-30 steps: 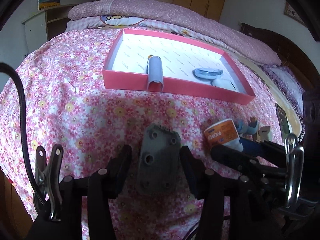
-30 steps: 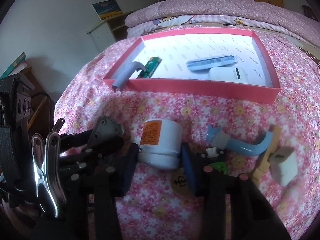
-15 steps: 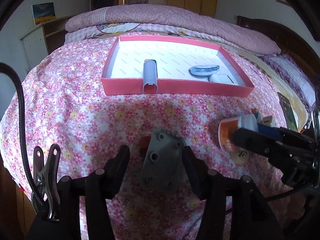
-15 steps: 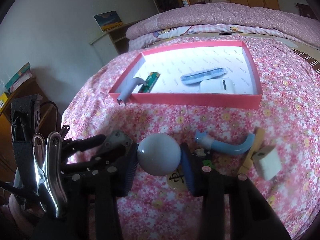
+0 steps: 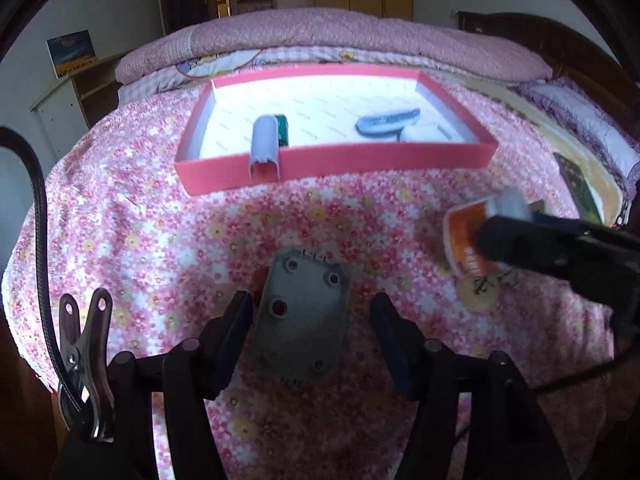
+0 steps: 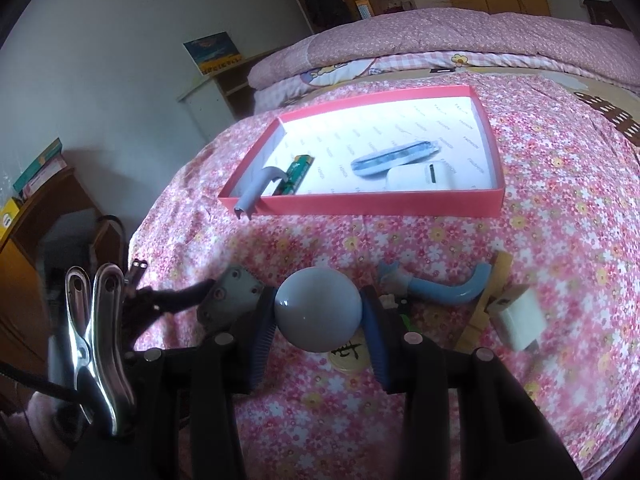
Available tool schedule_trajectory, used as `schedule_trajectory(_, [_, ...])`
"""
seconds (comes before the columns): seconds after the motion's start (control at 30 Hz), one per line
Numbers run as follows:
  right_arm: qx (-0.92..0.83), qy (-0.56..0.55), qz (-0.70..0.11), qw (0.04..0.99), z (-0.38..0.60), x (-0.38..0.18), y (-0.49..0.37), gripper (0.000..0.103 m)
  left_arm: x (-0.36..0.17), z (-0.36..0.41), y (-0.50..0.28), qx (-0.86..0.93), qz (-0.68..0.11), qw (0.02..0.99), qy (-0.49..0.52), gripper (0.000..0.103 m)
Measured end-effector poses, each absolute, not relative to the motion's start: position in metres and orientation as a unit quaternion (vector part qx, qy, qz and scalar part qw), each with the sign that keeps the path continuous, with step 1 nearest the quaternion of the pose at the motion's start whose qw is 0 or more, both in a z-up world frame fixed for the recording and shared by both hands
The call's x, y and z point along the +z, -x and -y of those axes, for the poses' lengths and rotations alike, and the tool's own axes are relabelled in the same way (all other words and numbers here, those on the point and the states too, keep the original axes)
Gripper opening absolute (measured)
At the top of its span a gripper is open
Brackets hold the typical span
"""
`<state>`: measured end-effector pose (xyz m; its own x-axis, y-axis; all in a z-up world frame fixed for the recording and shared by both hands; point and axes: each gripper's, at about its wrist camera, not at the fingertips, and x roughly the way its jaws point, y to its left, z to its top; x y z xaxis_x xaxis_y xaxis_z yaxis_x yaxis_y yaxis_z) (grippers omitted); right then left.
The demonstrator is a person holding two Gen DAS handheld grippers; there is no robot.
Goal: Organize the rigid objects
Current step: 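Grasp grey perforated plate with left tool while right tool grasps orange-labelled jar, then carry grey plate over pink tray while right tool carries white jar toward it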
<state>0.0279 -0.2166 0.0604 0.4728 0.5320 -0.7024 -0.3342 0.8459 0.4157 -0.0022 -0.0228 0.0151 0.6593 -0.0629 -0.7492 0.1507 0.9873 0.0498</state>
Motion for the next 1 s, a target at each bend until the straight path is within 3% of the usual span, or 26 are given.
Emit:
schedule_trajectory(0.13, [0.254,-0.116,-0.445,0.851,0.220,0.060,-0.027,0.042,0.012,0.020,-0.001,-0.054,-0.399,0.914,-0.046,0.065])
schedule_trajectory(0.23, [0.255,-0.117,-0.444,0.851,0.220,0.061,-0.026,0.042,0.016,0.015,0.001,-0.063,-0.396,0.915,-0.035,0.036])
schedule_trajectory(0.33, [0.257,-0.116,-0.442,0.852,0.220,0.061,-0.025,0.042,0.022,0.009,0.003,-0.072,-0.391,0.918,-0.013,0.028])
schedule_trajectory(0.43, [0.258,-0.115,-0.440,0.852,0.220,0.062,-0.024,0.042,0.031,0.004,0.006,-0.083,-0.381,0.921,0.004,0.027])
schedule_trajectory(0.47, [0.258,-0.115,-0.439,0.853,0.220,0.063,-0.023,0.042,0.034,0.002,0.007,-0.087,-0.377,0.922,0.010,0.014])
schedule_trajectory(0.5, [0.258,-0.116,-0.439,0.853,0.221,0.063,-0.023,0.042,0.037,0.001,0.008,-0.091,-0.375,0.922,0.015,0.011])
schedule_trajectory(1.0, [0.256,-0.122,-0.438,0.853,0.223,0.066,-0.023,0.042,0.041,-0.020,0.010,-0.095,-0.389,0.914,0.063,0.010])
